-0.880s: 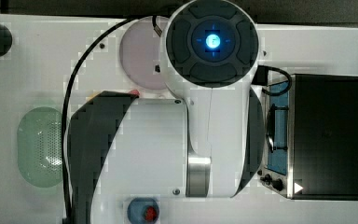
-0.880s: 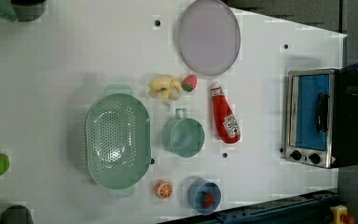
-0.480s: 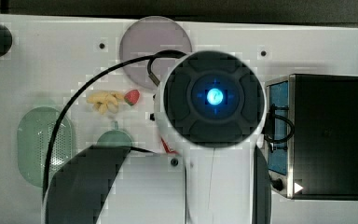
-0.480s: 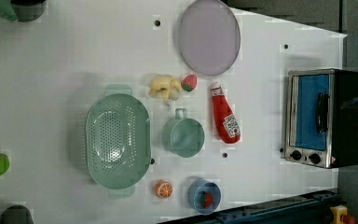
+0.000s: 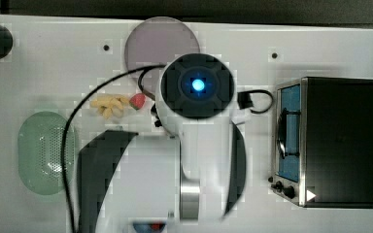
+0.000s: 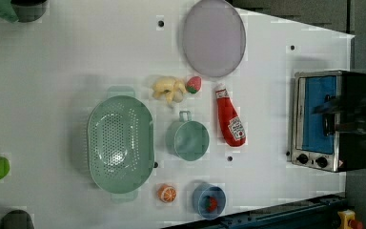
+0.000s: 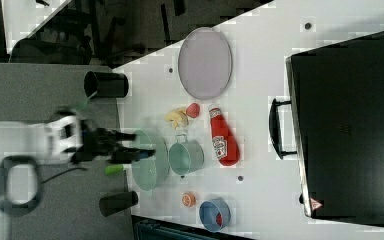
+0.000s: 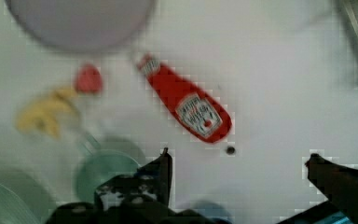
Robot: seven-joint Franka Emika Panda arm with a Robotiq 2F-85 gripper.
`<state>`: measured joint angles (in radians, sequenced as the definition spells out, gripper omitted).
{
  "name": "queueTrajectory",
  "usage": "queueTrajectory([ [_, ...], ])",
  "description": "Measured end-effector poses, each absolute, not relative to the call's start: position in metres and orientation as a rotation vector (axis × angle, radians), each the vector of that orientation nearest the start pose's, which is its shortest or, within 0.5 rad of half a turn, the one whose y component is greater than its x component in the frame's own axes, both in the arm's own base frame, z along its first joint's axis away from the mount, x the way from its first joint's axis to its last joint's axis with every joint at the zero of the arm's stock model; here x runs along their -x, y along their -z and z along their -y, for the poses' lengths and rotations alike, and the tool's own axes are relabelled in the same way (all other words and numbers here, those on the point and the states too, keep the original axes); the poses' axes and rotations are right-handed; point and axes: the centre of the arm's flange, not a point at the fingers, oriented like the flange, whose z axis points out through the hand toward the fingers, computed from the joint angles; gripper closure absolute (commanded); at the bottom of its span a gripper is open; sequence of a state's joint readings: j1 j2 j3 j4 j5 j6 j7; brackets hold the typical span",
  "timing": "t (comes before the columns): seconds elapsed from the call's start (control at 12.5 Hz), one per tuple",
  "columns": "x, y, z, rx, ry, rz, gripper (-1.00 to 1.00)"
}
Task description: Pick Ketchup from the table and place it in strainer.
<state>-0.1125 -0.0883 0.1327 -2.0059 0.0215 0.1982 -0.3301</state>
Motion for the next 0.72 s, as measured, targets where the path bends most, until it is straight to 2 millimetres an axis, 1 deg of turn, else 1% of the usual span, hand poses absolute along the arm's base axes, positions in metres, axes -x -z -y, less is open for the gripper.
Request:
queueTrajectory([
  [0.16,-0.516,-0.409,-0.016,3.118,-0.327,-0.387,-1.0],
  [0.24,-0.514,-0.377,-0.014,3.121,-0.343,-0.243,-1.0],
  [0.32,-0.511,-0.352,-0.011,3.113,-0.334,-0.13,-1.0],
  [0.4,-0.505,-0.334,-0.009,3.107,-0.337,-0.046,-1.0],
  [0.48,-0.501,-0.322,-0.008,3.108,-0.298,0.009,-1.0],
  [0.72,-0.498,-0.303,-0.009,3.109,-0.121,0.113,-1.0],
])
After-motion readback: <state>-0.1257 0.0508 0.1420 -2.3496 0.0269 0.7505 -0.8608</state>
